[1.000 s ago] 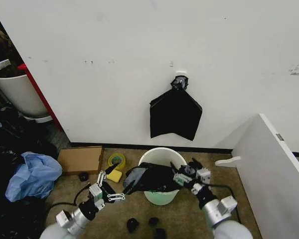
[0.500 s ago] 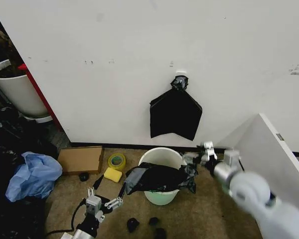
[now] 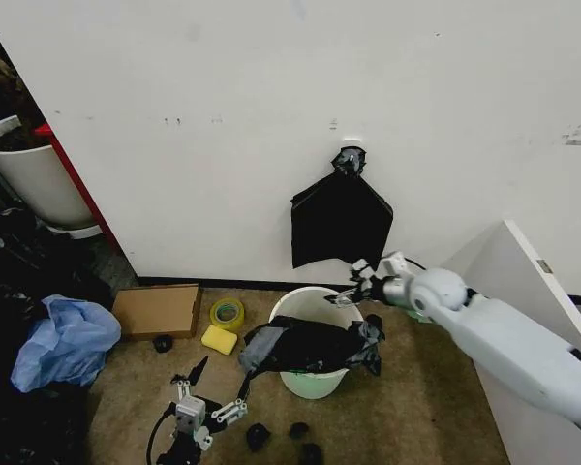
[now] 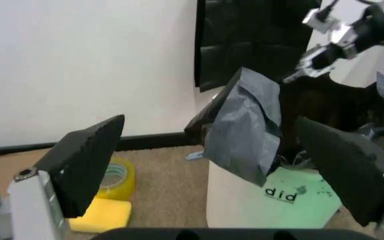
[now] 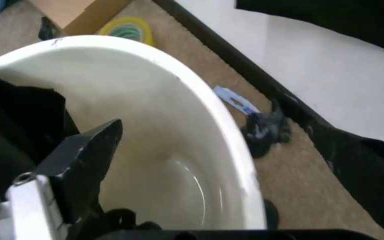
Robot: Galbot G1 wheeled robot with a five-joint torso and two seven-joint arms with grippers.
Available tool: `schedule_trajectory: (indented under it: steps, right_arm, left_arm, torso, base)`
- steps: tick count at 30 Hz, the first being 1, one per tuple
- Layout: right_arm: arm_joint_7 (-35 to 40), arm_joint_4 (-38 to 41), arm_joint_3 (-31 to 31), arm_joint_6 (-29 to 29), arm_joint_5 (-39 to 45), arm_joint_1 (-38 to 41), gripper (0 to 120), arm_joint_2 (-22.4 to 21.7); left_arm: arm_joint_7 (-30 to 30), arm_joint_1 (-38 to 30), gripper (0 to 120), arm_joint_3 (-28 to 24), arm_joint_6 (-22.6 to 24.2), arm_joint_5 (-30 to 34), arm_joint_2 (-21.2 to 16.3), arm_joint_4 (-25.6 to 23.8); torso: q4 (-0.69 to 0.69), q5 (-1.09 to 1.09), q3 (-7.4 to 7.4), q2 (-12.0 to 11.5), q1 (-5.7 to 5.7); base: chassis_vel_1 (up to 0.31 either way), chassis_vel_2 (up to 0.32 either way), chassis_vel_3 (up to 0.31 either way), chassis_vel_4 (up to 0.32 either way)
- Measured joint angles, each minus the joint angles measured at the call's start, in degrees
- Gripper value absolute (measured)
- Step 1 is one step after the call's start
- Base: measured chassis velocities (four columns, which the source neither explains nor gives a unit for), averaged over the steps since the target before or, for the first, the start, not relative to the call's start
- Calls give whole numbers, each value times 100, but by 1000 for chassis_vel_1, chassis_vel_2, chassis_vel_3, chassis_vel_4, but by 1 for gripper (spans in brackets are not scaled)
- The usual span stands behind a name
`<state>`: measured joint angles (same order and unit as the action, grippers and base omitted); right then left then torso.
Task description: Place the garbage bag over the trash bin.
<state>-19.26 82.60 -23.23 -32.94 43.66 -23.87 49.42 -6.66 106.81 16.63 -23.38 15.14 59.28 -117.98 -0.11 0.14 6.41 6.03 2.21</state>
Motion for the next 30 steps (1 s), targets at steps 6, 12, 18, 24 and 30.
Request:
schedule_trajectory:
  steps: [6,12,18,24,30]
  right_arm:
    - [-166,-381,-161,109,-283,160,84,282]
    - [-416,-737,-352,299,-589,274,62,386]
    - [-577,-796,-470,367,-648,350,41,328]
    - [-409,-657,-375,234,-456,193,14,286]
    - [253,-247,207,-146,79,-207,2,225]
  left_arm:
    - [4,37,100,13,1,10,52,9]
    - [4,28,100,6,6,34,100,28]
    - [3,15,100,-33,32,56,132,32]
    - [1,-10,100,-52,70,110,128,27]
    - [-7,-31,100,-60,80,145,123,26]
  torso:
    - [1,1,0,0,0]
    - [-1,1,0,0,0]
    - [0,1,-1,0,-1]
    - [0,2,-1,0,-1]
    - [2,1,-1,0,-1]
  base:
    - [0,0,0,0]
    - [0,0,0,0]
    - [0,0,0,0]
    - [0,0,0,0]
    - [0,0,0,0]
